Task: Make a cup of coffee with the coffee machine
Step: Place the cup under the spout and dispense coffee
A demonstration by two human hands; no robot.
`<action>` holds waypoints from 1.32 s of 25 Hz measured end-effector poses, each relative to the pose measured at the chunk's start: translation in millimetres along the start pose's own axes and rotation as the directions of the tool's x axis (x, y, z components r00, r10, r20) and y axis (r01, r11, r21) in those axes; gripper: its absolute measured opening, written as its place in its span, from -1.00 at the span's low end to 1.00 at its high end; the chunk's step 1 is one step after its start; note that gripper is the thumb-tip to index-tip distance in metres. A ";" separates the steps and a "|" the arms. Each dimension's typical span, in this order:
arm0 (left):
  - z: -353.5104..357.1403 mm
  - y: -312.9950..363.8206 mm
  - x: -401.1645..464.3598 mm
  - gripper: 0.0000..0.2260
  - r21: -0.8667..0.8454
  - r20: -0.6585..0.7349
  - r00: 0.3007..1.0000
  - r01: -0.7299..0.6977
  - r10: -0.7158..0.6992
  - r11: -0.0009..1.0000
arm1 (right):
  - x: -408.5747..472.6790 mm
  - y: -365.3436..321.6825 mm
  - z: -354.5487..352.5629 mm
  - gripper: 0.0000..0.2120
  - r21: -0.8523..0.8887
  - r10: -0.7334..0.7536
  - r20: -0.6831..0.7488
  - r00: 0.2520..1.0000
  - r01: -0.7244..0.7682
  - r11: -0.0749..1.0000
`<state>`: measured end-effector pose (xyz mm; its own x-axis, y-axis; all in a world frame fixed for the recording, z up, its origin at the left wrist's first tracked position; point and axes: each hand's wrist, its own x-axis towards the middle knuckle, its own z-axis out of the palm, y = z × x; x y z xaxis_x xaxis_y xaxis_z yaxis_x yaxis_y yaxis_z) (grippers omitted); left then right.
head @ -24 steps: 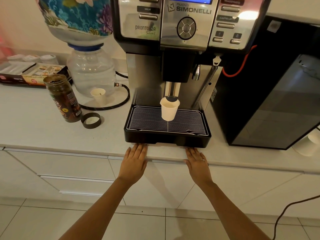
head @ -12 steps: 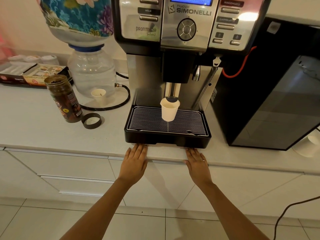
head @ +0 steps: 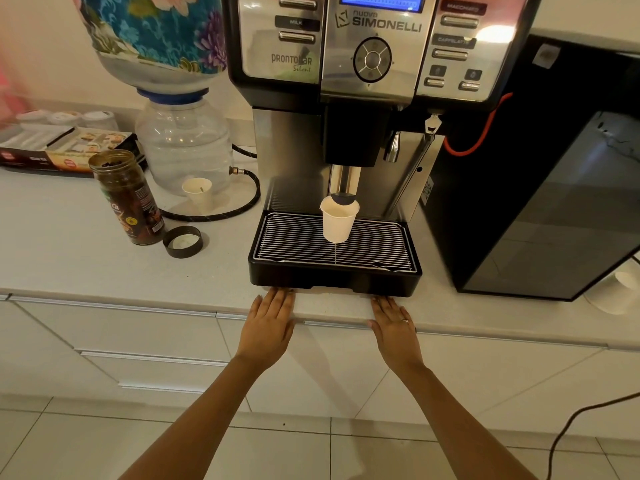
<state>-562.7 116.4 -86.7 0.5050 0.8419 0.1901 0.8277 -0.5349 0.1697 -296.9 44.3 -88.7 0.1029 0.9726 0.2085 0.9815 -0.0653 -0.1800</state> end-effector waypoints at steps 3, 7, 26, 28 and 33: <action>0.4 -0.7 0.2 -0.50 0.002 -0.002 1.000 -0.001 0.001 1.000 | 0.2 -0.7 -0.3 -0.53 0.000 0.001 -0.004 1.000 -0.001 1.000; 2.1 -1.6 0.0 -0.50 0.008 -0.004 1.000 -0.003 0.003 1.000 | -0.5 -0.3 -0.2 -0.53 -0.006 -0.002 -0.005 1.000 0.002 1.000; -1.7 -0.6 -1.4 -0.50 0.016 0.002 1.000 -0.013 0.013 1.000 | -2.0 -2.9 0.0 -0.53 -0.017 0.011 -0.012 1.000 -0.011 1.000; -2.5 -0.7 -1.7 -0.49 0.023 -0.002 1.000 -0.013 0.013 1.000 | -2.3 -3.0 0.1 -0.53 -0.011 0.012 -0.014 1.000 -0.013 1.000; -1.9 -1.0 -2.6 -0.43 0.026 -0.005 1.000 -0.020 0.020 0.999 | -2.7 -2.8 0.2 -0.53 0.004 0.009 -0.018 1.000 -0.009 1.000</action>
<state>-565.3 114.7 -85.5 0.5206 0.8305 0.1981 0.8234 -0.5497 0.1407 -299.9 41.9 -89.0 0.1143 0.9679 0.2237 0.9798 -0.0727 -0.1861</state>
